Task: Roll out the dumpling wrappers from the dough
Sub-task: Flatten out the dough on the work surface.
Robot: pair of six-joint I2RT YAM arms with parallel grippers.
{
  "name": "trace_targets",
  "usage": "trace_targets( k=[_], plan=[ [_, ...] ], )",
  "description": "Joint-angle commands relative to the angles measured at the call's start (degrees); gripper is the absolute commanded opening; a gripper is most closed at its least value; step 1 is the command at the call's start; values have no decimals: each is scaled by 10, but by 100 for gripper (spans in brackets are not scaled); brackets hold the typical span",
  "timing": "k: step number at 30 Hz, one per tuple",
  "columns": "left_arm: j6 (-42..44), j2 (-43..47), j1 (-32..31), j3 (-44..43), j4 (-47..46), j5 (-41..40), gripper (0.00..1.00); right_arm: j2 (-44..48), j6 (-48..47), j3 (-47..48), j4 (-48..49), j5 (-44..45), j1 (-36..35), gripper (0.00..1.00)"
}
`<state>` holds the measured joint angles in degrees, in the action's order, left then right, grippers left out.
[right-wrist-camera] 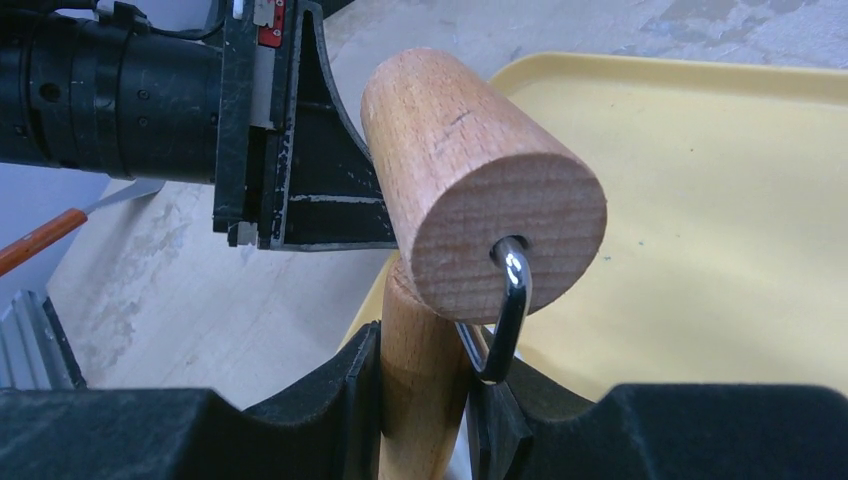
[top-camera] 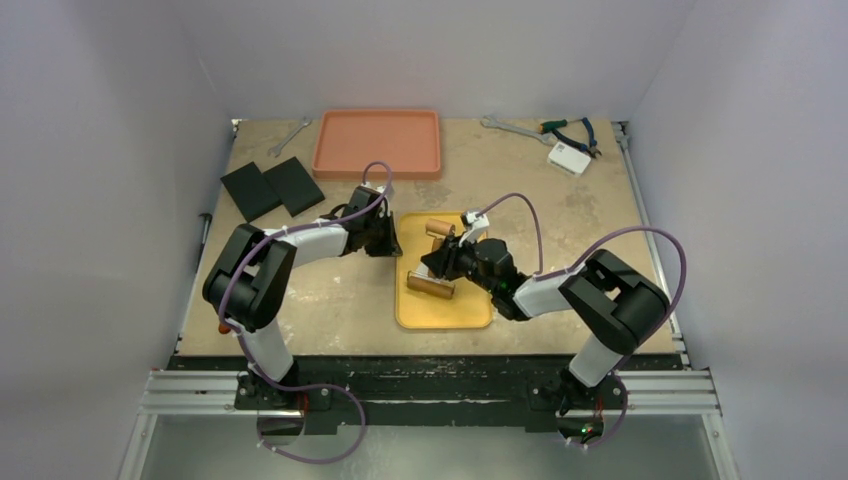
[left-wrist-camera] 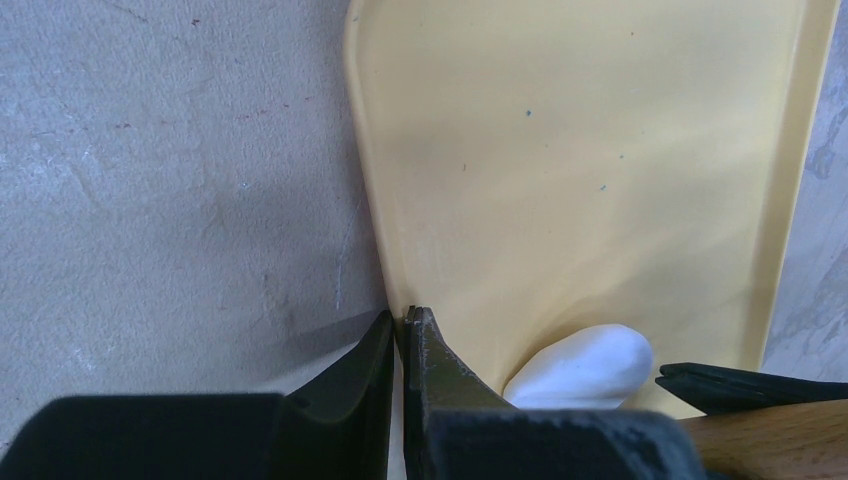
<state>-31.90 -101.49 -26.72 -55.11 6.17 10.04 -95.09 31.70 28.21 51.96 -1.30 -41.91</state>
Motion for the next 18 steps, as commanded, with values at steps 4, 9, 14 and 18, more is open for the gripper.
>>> trace_targets(
  k=[4, 9, 14, 18],
  plan=[
    [19, 24, 5, 7, 21, 5, 0, -36, -45, -22, -53, 28, 16, 0],
    [19, 23, 6, 8, 19, 7, 0, -72, -38, -56, -27, 37, 9, 0],
    [19, 22, 6, 8, 19, 7, 0, -97, 1, -97, 36, 32, 10, 0],
    [20, 21, 6, 7, 19, 6, 0, -69, -25, -71, -8, 42, 10, 0]
  ],
)
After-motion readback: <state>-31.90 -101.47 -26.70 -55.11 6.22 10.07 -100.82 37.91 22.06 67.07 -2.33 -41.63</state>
